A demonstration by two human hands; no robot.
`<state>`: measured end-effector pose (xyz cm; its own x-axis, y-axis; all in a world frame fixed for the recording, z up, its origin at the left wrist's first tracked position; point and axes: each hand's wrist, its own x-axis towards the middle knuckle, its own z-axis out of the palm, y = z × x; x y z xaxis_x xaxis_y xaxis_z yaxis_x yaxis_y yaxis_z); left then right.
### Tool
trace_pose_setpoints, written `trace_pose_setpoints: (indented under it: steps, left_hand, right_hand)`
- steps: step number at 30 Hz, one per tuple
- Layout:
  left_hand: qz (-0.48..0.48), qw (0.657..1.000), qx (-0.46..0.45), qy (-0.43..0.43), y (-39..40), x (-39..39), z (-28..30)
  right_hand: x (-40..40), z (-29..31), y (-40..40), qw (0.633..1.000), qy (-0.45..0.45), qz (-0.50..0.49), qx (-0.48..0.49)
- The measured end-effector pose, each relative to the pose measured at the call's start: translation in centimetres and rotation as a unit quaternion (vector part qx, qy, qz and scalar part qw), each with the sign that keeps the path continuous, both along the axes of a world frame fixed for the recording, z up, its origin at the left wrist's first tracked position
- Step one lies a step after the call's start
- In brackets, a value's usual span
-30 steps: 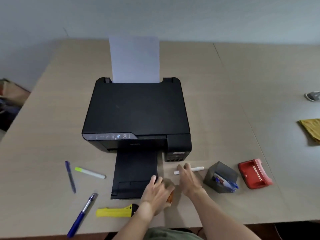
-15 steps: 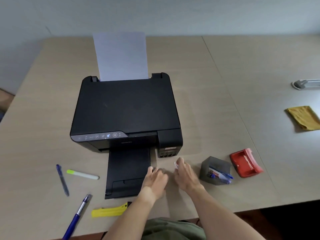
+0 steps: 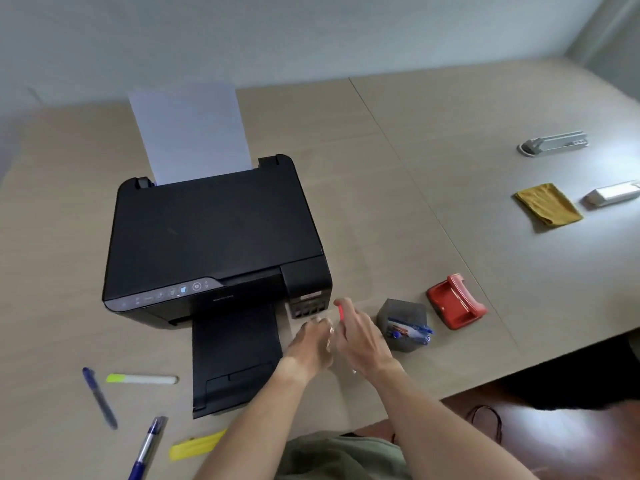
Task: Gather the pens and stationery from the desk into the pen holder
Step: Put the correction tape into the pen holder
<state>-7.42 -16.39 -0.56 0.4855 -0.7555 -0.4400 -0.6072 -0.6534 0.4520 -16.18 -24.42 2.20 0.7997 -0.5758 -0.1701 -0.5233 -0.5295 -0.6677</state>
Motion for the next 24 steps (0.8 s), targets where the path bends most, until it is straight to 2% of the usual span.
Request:
trace_pose_setpoints:
  steps: [2,6,10,13,18,24]
  left_hand:
    - [-0.017,0.999,-0.031,0.003,-1.5,0.1,0.9]
    - [0.004,0.995,-0.090,0.053,-4.1,0.1,3.3]
    - [0.012,0.990,-0.132,0.057,-6.3,-0.1,5.8]
    - [0.033,0.980,-0.188,0.056,-7.9,-0.3,6.9]
    - [0.066,0.962,-0.251,0.083,-9.5,-1.6,7.9]
    - [0.008,0.971,-0.229,0.066,-9.5,-3.3,7.2]
  right_hand:
    - [0.4,1.4,-0.8,0.999,-0.035,0.000,-0.028]
    - [0.9,3.6,-3.7,0.992,-0.101,-0.059,-0.054]
    - [0.0,5.3,-7.2,0.972,-0.157,-0.152,-0.085]
    - [-1.8,5.9,-9.4,0.960,-0.184,-0.175,-0.116]
    - [-4.7,5.7,-10.4,0.954,-0.165,-0.210,-0.132]
    - [-6.4,3.7,-8.4,0.961,-0.117,-0.228,-0.103]
